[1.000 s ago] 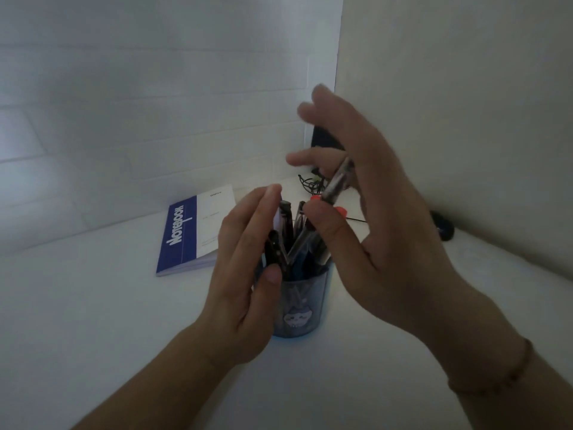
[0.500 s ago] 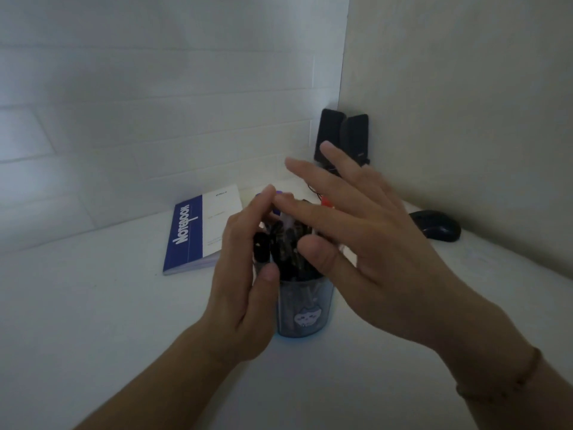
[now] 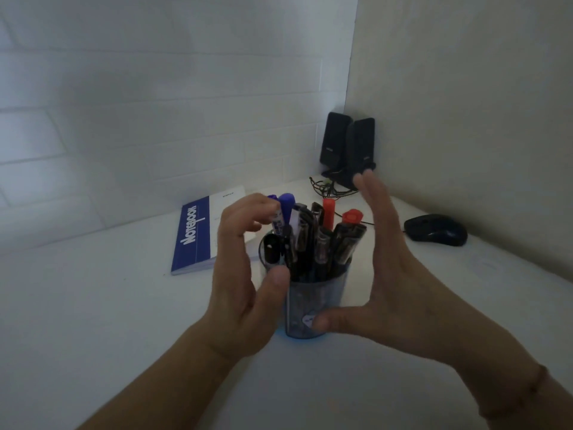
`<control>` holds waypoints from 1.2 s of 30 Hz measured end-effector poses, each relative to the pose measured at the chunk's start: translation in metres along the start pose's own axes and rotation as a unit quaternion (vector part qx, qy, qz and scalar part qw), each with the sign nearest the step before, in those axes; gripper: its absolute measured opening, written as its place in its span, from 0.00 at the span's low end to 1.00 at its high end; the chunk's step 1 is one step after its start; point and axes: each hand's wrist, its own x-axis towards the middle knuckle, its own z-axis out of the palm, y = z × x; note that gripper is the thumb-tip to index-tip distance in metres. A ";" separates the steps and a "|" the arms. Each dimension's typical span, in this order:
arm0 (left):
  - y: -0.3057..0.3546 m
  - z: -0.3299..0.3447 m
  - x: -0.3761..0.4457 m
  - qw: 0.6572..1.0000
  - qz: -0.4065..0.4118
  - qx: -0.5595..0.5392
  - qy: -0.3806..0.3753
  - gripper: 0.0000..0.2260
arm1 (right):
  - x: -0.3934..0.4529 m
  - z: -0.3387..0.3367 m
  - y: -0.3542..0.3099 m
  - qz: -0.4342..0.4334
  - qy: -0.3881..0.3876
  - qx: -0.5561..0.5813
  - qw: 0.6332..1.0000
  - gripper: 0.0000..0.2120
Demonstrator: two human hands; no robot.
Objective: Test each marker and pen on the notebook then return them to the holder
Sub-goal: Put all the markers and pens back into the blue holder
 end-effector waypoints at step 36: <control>-0.055 -0.013 -0.008 0.892 -0.269 0.314 -0.181 0.41 | 0.064 0.059 0.068 0.199 0.043 -0.031 0.979 0.42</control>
